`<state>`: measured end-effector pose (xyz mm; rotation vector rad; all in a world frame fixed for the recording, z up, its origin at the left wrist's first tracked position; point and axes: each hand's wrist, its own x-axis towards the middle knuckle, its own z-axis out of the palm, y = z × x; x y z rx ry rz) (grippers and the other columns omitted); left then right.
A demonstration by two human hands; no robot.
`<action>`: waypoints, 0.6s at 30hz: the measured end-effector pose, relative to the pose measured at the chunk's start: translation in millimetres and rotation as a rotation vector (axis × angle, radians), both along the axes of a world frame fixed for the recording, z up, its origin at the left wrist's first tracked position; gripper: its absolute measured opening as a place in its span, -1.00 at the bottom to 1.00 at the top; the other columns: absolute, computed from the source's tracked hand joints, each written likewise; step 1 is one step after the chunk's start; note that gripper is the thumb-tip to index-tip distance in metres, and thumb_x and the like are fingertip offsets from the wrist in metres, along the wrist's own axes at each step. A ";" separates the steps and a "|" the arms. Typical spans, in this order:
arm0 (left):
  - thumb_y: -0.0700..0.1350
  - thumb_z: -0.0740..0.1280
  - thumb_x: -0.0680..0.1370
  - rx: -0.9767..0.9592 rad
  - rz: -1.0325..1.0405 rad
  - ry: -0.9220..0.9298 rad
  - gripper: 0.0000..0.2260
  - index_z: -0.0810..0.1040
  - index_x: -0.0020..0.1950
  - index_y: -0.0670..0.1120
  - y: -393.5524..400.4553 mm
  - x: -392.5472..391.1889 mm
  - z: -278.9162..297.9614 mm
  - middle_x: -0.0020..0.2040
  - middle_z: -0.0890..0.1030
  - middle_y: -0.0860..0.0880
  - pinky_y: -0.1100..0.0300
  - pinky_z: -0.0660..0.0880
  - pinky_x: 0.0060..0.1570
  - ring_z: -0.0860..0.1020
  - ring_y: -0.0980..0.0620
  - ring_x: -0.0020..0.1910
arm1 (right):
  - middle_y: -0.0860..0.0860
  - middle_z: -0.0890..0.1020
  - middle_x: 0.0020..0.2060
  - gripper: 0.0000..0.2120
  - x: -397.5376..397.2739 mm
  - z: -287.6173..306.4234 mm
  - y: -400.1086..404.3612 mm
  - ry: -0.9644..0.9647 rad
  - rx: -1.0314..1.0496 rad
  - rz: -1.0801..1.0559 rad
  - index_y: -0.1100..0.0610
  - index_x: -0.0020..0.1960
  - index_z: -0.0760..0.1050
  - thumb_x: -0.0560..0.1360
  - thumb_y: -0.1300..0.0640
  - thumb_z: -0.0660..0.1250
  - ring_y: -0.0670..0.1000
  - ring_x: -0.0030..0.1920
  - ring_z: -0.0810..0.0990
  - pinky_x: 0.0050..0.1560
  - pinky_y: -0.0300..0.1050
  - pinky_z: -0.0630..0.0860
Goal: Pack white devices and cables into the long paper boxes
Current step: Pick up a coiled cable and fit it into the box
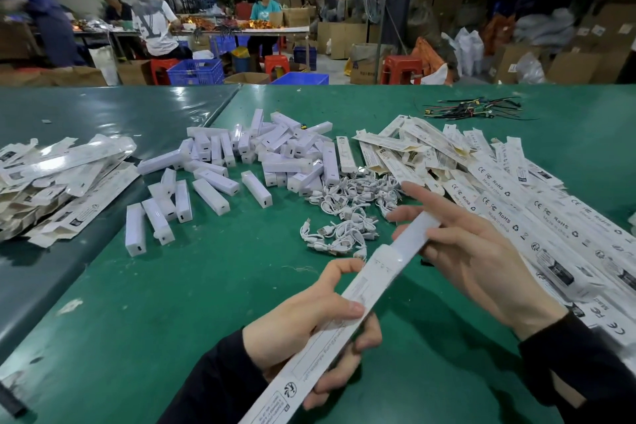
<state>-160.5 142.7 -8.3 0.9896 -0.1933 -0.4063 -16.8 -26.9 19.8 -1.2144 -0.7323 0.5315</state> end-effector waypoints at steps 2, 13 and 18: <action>-0.12 0.24 0.51 0.027 -0.002 0.006 -0.54 0.11 0.34 -0.05 -2.0 1.4 -2.6 -0.22 0.40 -0.15 0.28 0.40 -0.67 0.38 0.05 -0.63 | 0.19 0.65 0.12 -0.50 -3.2 0.2 0.1 -0.003 -0.053 0.128 0.09 0.39 0.42 0.48 0.38 0.19 0.10 0.01 0.63 0.01 -0.23 0.55; -0.10 0.35 0.38 0.034 0.223 0.076 -0.49 0.18 0.23 -0.09 0.8 8.3 -5.8 -0.31 0.43 -0.16 0.28 0.39 -0.69 0.36 0.03 -0.69 | 0.05 0.66 -0.09 -0.65 -33.9 -28.4 29.6 -0.044 -0.259 0.019 0.24 -0.05 0.65 0.52 -0.05 0.32 -0.06 -0.06 0.59 -0.01 -0.08 0.54; -0.15 0.44 0.36 0.071 0.366 0.058 -0.49 0.24 0.18 -0.12 -0.3 4.6 -0.6 -0.30 0.45 -0.15 0.31 0.36 -0.67 0.33 0.02 -0.66 | -0.06 0.70 -0.13 -0.67 -25.1 -26.0 28.6 -0.071 -0.194 -0.068 0.04 -0.14 0.68 0.63 0.09 0.17 -0.09 -0.06 0.62 -0.04 -0.16 0.52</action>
